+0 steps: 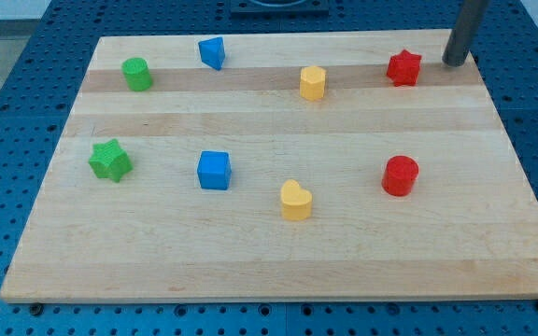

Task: Move the red star into the red circle

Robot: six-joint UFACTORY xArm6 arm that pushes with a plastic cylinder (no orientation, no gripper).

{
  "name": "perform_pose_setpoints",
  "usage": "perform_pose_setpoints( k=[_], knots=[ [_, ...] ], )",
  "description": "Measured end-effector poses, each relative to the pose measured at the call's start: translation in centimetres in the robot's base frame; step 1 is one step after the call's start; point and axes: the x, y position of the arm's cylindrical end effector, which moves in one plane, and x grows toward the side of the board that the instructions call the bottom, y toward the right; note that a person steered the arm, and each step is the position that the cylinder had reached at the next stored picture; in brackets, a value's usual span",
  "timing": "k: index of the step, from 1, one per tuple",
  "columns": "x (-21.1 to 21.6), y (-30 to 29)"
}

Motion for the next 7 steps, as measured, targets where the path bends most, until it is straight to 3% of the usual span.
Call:
perform_pose_setpoints(
  k=[3, 4, 5, 6, 7],
  knots=[
    [-2.8, -4.5],
    [2.2, -5.5],
    [2.4, -5.5],
    [6.0, -5.6],
    [0.5, -6.0]
  ],
)
